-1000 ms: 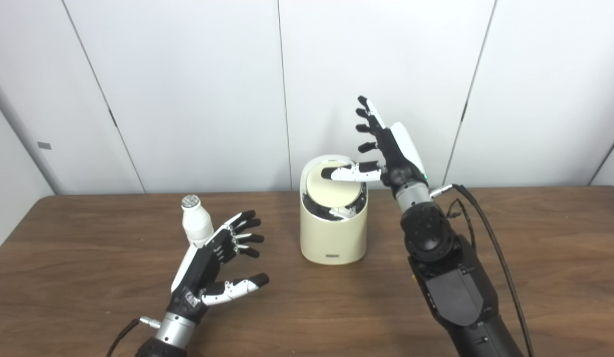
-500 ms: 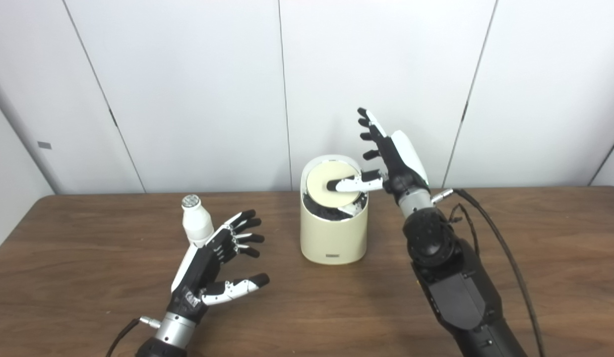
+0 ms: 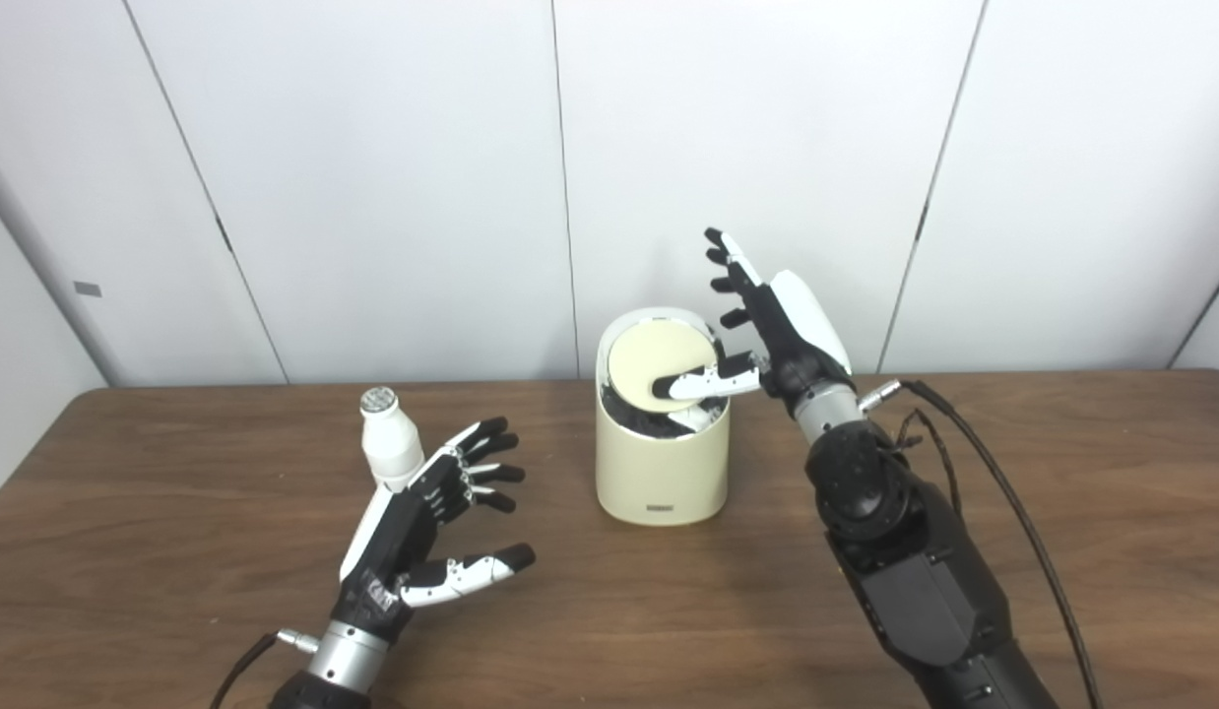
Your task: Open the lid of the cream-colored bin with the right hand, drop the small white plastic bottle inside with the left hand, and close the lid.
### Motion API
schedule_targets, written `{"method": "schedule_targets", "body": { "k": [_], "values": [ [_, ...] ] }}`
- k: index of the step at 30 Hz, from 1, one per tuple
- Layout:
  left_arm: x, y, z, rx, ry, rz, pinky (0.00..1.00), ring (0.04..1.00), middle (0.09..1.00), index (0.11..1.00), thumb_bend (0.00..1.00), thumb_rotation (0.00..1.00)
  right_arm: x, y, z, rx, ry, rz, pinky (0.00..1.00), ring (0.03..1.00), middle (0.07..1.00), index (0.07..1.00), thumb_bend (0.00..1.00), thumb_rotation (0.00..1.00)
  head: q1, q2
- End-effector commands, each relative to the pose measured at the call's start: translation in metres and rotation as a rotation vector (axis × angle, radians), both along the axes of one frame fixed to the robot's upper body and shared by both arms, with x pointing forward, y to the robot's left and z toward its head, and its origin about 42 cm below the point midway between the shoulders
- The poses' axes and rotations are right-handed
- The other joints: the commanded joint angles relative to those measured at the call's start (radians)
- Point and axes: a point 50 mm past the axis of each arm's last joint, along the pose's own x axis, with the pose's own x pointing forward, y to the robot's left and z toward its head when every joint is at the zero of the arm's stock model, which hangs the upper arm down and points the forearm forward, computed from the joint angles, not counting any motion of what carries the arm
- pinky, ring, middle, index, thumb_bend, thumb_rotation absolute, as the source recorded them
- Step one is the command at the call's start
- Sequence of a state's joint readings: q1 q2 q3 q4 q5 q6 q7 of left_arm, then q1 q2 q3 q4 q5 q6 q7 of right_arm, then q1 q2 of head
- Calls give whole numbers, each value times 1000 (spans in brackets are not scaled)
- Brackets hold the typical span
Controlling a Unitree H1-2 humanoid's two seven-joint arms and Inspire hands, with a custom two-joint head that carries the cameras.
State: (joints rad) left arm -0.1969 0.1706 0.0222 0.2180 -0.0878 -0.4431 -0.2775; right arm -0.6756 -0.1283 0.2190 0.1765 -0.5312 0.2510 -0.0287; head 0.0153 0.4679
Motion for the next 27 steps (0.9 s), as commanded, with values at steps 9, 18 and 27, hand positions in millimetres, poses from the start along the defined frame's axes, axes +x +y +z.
{"method": "schedule_targets", "body": {
  "k": [9,18,27],
  "values": [
    [-9,-7,-13,-40,36,2,621,746,856,899,768,164,2,13,38,-229,-28,-70,613,851,965,985,851,36,4,6],
    [-9,-8,-13,-41,31,2,620,745,854,893,766,160,-1,16,52,-303,-27,-100,549,785,957,955,878,13,6,7],
    [-9,-7,-14,-34,34,3,616,746,853,895,762,166,-20,-6,58,180,-118,26,619,780,874,906,622,300,2,8]
  ]
}}
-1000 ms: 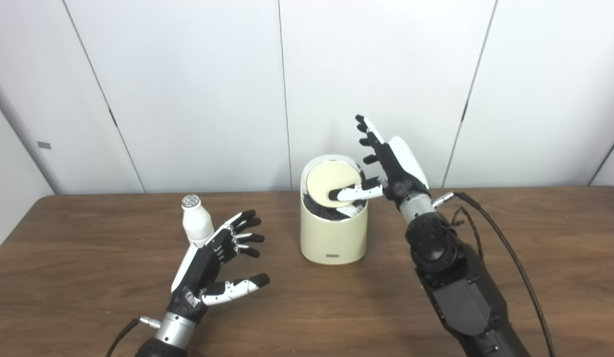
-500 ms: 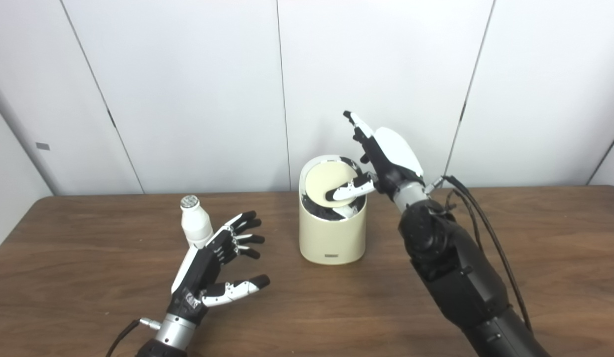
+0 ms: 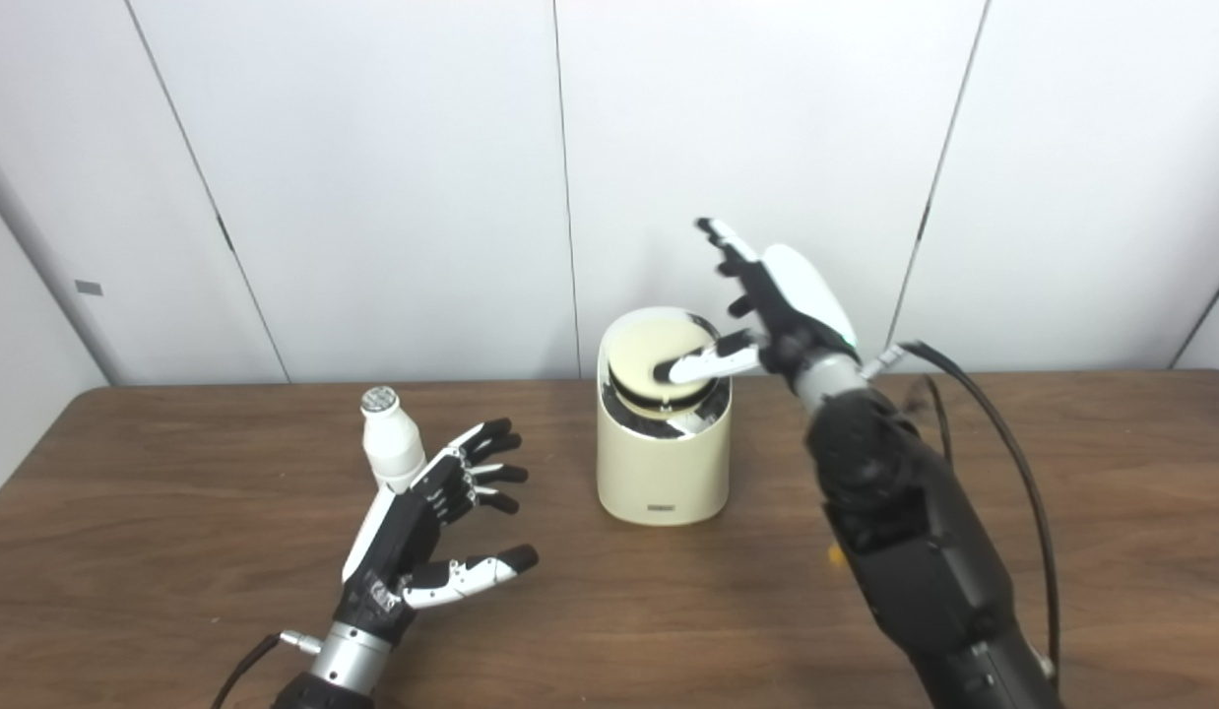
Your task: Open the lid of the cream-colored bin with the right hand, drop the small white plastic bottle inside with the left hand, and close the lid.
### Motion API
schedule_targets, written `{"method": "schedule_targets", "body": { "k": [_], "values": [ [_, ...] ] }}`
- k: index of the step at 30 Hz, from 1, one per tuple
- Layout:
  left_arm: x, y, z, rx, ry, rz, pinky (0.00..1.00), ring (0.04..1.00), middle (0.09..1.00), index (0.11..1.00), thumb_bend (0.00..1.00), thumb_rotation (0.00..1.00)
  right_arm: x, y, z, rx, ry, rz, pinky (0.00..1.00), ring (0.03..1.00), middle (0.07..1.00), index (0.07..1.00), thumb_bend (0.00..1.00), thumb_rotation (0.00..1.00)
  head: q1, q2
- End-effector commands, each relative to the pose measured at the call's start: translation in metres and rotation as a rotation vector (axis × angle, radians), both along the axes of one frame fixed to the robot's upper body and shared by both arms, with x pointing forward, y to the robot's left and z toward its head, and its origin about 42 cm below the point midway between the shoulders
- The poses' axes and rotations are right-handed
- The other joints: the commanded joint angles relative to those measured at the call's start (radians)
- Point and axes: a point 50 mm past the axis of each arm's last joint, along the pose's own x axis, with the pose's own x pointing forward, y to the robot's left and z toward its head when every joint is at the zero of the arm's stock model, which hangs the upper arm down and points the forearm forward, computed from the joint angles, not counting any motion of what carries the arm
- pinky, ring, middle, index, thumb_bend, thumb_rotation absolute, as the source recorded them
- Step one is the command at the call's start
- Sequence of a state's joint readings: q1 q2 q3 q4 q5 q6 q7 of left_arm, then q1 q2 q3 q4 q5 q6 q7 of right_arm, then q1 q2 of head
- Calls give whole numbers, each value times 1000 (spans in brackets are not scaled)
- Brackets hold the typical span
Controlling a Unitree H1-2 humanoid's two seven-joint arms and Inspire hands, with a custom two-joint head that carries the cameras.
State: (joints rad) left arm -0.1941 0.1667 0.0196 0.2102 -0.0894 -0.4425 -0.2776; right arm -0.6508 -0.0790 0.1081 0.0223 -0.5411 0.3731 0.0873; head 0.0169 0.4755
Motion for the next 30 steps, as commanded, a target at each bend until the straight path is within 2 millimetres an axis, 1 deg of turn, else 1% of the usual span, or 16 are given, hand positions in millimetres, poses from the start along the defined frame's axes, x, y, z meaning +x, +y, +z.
{"method": "schedule_targets", "body": {
  "k": [1,4,7,8,9,10,13,16,18,20,22,25,27,28,29,30],
  "values": [
    [-8,-5,-14,-30,38,6,617,746,854,894,762,166,-9,-3,34,132,-176,54,592,757,866,903,612,320,3,-1],
    [-7,-5,-14,-29,38,7,620,746,856,896,764,169,-27,-25,18,354,-165,101,601,738,861,914,606,359,4,0],
    [-7,-6,-14,-30,41,8,615,744,851,891,772,164,-41,-49,-18,526,-127,145,640,744,889,941,586,406,4,0],
    [-7,-6,-13,-28,39,9,613,743,850,890,771,164,-44,-58,-34,550,-111,157,673,768,903,953,600,440,2,2],
    [-7,-6,-13,-28,39,9,613,742,849,889,768,164,-47,-67,-49,563,-95,169,723,802,920,972,668,512,3,1],
    [-7,-5,-13,-27,38,8,615,743,850,889,766,164,-50,-76,-67,568,-76,179,742,819,930,982,709,535,3,1],
    [-7,-6,-14,-35,43,2,617,747,852,888,761,150,-64,-98,-113,564,-8,201,781,865,952,990,791,545,13,3],
    [-7,-6,-15,-35,48,0,613,747,853,885,762,141,-81,-108,-142,505,39,196,812,903,973,998,824,523,16,5],
    [-8,-7,-15,-30,50,0,614,745,852,886,764,148,-90,-111,-152,489,53,189,844,907,978,996,834,478,28,5],
    [-8,-9,-15,-25,50,1,614,746,852,888,763,151,-96,-115,-162,494,58,182,881,918,984,998,837,432,85,3],
    [-8,-12,-15,-21,47,0,611,746,851,889,763,158,-100,-120,-169,494,56,182,886,919,986,1000,837,406,122,-2],
    [-7,-19,-17,-22,58,-3,605,751,850,882,766,152,-100,-122,-170,450,53,126,876,913,989,1000,809,351,183,-15],
    [-8,-23,-18,-11,65,3,607,743,853,877,759,139,-99,-123,-170,434,52,86,852,896,982,996,761,272,206,-22],
    [-8,-26,-19,-5,70,6,607,740,853,876,757,139,-98,-123,-170,441,53,75,850,896,983,997,749,257,237,-31],
    [-8,-29,-20,0,72,9,613,738,855,873,753,135,-98,-122,-170,450,57,70,860,905,990,999,712,207,261,-39],
    [-8,-32,-20,2,73,12,614,737,854,868,748,131,-98,-122,-170,456,59,66,866,909,992,1000,706,193,267,-40]
  ]
}}
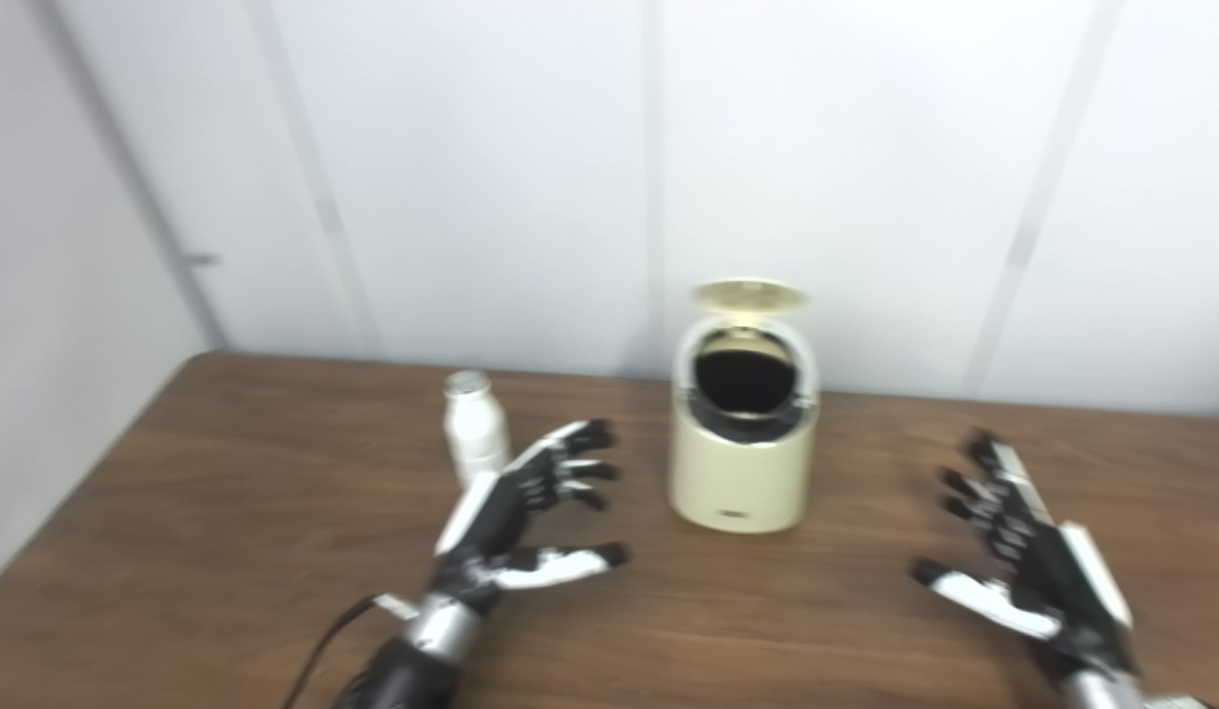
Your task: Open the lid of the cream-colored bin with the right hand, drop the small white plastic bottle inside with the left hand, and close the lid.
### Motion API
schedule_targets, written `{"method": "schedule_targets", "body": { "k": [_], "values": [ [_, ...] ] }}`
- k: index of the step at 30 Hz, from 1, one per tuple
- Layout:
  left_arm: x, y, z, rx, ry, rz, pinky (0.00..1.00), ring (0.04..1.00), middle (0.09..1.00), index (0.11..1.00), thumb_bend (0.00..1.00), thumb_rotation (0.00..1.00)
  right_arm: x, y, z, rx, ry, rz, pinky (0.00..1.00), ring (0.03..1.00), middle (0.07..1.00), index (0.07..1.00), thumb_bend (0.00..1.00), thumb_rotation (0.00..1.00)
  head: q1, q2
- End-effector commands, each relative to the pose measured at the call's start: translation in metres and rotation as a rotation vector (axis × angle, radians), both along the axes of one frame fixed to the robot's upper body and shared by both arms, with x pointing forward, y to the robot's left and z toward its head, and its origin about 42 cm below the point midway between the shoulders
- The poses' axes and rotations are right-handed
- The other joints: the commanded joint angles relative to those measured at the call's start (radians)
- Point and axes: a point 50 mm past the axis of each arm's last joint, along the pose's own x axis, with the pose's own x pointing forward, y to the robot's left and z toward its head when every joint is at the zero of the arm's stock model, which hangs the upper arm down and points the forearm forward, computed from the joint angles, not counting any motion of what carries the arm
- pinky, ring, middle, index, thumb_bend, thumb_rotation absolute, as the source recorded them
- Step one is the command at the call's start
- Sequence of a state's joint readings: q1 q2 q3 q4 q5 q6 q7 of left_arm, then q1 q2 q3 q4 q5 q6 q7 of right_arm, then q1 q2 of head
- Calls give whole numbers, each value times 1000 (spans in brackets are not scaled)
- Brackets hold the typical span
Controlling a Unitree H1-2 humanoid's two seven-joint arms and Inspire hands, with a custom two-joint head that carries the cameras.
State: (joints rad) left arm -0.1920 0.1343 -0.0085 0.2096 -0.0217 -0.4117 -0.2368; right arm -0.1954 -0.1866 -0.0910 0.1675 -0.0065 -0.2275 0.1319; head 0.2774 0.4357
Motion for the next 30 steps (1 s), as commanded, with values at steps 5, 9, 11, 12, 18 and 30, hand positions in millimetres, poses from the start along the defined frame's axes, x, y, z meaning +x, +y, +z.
{"method": "schedule_targets", "body": {
  "k": [5,9,11,12,18,30],
  "values": [
    [-6,-25,-20,-10,25,43,583,710,818,812,736,123,-6,11,8,54,7,-18,876,918,988,996,672,149,52,-21],
    [-5,-26,-16,11,-8,95,570,685,778,772,720,87,-10,17,20,68,-1,-15,868,926,988,996,621,84,55,-24],
    [-4,-23,-10,9,-34,128,570,676,758,758,713,90,-11,19,24,66,0,-17,873,927,989,998,607,53,55,-24],
    [-4,-21,-6,8,-51,148,568,671,750,752,705,86,-13,20,26,66,0,-17,879,928,990,999,598,29,55,-24],
    [-8,4,22,34,-175,258,575,672,733,732,658,16,-15,27,39,54,-3,-23,907,939,1000,1000,546,0,51,-25],
    [-19,56,66,83,-354,413,611,715,758,756,681,0,-18,35,52,58,4,-37,909,945,1000,1000,513,0,55,-23]
  ]
}}
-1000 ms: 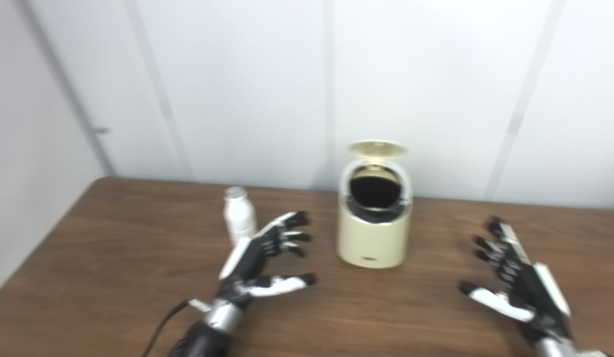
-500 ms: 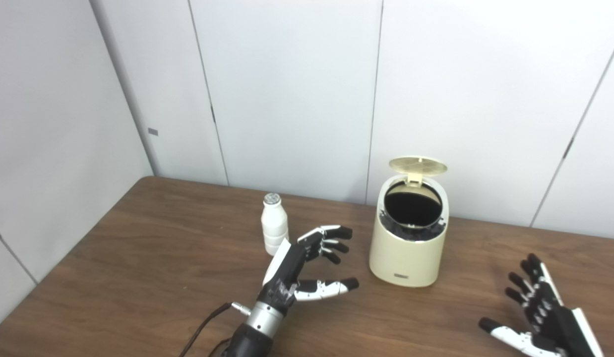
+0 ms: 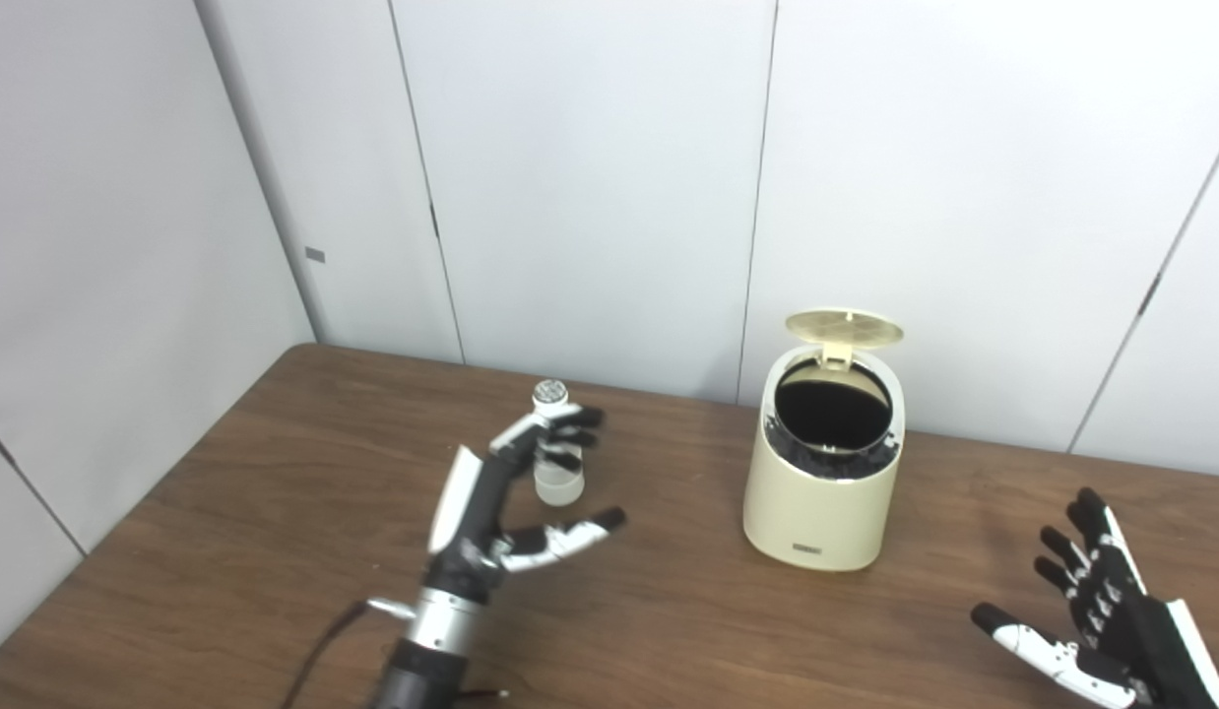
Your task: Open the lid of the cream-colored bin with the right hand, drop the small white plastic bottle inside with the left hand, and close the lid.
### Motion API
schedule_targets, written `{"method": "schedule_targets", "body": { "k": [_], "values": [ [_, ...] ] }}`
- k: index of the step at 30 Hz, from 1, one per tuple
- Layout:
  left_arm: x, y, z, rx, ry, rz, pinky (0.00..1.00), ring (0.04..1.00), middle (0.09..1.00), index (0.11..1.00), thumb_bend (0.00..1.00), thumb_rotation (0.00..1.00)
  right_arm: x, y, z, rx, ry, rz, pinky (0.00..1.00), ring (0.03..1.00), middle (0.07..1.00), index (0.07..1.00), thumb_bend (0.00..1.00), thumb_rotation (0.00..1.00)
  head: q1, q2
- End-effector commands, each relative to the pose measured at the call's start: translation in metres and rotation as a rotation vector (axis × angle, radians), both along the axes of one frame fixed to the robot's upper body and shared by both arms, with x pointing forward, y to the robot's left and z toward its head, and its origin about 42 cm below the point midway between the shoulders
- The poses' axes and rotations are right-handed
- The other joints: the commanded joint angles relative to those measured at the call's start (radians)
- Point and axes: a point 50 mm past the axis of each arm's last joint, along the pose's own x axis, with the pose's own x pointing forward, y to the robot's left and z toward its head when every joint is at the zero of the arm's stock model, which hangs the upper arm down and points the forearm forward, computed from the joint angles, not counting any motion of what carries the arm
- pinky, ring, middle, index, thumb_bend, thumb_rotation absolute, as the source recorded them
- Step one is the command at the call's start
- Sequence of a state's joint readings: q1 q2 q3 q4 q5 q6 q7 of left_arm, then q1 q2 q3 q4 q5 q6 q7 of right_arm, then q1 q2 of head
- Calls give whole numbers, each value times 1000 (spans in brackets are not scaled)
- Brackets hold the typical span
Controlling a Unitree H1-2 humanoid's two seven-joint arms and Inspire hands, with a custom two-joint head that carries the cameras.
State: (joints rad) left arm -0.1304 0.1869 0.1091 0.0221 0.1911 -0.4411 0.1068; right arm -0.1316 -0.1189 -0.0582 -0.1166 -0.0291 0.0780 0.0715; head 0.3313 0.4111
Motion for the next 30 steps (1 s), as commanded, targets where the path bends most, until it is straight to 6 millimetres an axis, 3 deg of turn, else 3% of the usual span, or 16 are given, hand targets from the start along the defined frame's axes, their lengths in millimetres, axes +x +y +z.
{"method": "schedule_targets", "body": {
  "k": [1,4,11,15,19,20,24,30],
  "values": [
    [5,2,24,8,-113,13,610,714,756,755,680,0,5,4,21,3,-76,3,916,945,1000,1000,507,0,1,2],
    [7,8,26,-8,-130,60,596,701,748,751,689,0,5,5,23,-6,-79,4,916,942,1000,1000,496,0,1,2],
    [9,10,25,0,-188,233,482,561,633,680,743,44,5,7,26,-8,-81,-3,877,934,1000,1000,490,0,-1,8],
    [10,7,20,-16,-183,300,481,580,663,683,767,77,5,7,27,-7,-82,-2,879,939,1000,1000,479,0,-1,8],
    [15,5,12,10,-129,342,579,716,798,765,757,128,6,7,27,-9,-85,-2,880,935,1000,1000,485,0,-6,11],
    [16,6,11,18,-114,346,655,784,844,806,755,151,5,7,28,-9,-85,-3,883,938,1000,1000,484,0,-8,12],
    [22,6,6,23,-39,336,803,913,936,901,775,180,4,9,31,-11,-87,-1,870,933,1000,1000,481,0,-13,16],
    [32,6,-1,13,109,260,947,997,999,997,880,264,3,12,32,8,-85,12,904,936,1000,1000,483,0,-18,20]
  ]
}}
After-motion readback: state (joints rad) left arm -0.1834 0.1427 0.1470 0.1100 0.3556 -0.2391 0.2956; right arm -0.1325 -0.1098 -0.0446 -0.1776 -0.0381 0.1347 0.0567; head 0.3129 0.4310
